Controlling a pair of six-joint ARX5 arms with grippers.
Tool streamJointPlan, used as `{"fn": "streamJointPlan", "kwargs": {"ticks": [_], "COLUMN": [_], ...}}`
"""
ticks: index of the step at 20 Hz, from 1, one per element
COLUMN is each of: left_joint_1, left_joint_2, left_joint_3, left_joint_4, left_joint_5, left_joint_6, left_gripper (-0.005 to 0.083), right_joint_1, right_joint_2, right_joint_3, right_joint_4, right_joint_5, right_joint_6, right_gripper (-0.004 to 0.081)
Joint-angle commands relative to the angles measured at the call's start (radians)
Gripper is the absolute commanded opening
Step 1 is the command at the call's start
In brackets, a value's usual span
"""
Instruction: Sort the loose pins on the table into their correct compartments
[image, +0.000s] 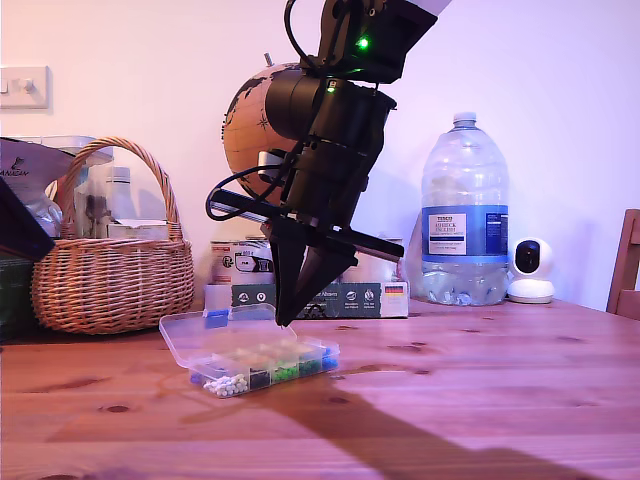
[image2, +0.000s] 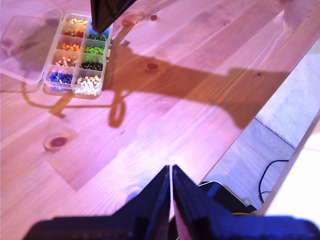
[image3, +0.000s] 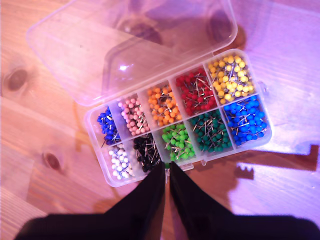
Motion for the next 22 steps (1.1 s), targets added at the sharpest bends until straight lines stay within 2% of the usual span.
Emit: {"fn": "streamJointPlan", "kwargs": {"ticks": [1,22], "left_joint_1": [-0.002,-0.002], "left_joint_2": [0.005,0.005], "left_joint_3": [-0.011,-0.011], "left_joint_4": [0.004,0.0], "left_joint_5": [0.0,0.0], "left_joint_6": [-0.005,-0.005], "left_gripper": [-0.0023,-0.0023], "right_joint_1": [0.005,0.003], "right_joint_2": [0.024,0.058], "right_joint_3": [0.007,0.007], "right_joint_4": [0.01,0.033], "right_joint_5": [-0.006,-0.016], "right_joint_6": [-0.006,-0.024], "right_gripper": [-0.0011,-0.0006]}}
